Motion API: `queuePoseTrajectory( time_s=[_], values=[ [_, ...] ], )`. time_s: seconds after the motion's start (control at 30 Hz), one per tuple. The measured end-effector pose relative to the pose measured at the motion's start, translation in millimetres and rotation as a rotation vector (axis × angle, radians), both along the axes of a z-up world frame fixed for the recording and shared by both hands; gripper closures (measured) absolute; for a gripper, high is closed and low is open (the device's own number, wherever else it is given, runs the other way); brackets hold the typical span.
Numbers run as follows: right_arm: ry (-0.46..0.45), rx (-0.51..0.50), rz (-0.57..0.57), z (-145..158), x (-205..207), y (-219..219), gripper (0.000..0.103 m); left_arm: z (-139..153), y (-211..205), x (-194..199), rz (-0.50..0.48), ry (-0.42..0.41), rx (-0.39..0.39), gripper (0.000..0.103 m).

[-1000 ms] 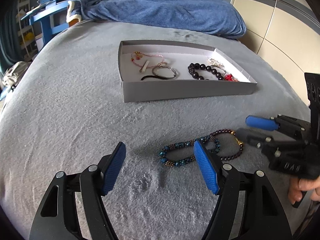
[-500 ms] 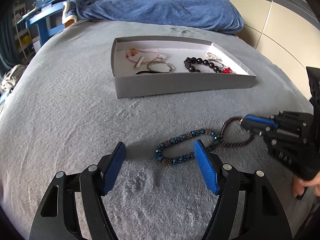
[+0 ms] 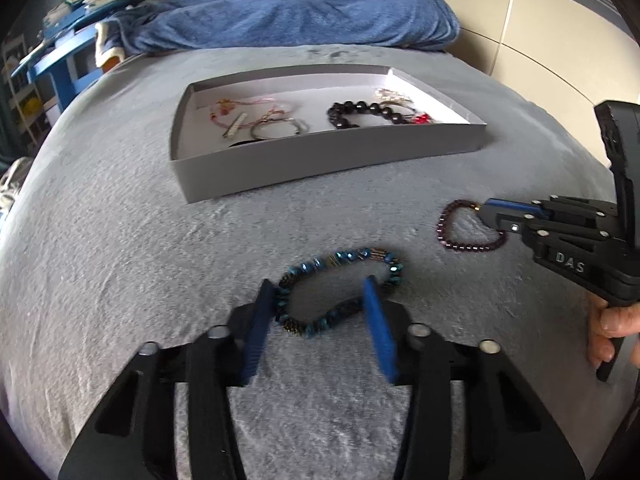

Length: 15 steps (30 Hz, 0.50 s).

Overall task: Organize jewelry
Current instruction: 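Grasp the dark red bead bracelet with the right tool while the left tool grasps the blue beaded bracelet, then carry both beaded bracelets up and over into the tray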

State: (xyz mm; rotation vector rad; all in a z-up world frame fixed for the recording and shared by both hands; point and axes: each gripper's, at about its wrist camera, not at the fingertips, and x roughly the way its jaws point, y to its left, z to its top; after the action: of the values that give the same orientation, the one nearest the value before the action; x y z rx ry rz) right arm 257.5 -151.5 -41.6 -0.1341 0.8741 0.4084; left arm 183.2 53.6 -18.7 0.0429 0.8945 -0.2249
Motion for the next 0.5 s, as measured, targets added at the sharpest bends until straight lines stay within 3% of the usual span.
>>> queuePoseTrajectory(
  time_s=[0.1,0.17,0.5],
  values=[
    [0.003,0.010,0.000,-1.2,0.5,-1.1,0.093,0.1,-8.2,-2.4,-0.032,-0.008,0.014,0.080],
    [0.003,0.007,0.002,-1.6,-0.3,-0.2,0.092,0.5,-11.2,-3.8,-0.044,-0.012,0.019,0.085],
    [0.008,0.013,0.006,-2.9,0.5,-1.4,0.090,-1.3,-0.1,0.1,-0.026,0.017,-0.078,0.083]
  ],
)
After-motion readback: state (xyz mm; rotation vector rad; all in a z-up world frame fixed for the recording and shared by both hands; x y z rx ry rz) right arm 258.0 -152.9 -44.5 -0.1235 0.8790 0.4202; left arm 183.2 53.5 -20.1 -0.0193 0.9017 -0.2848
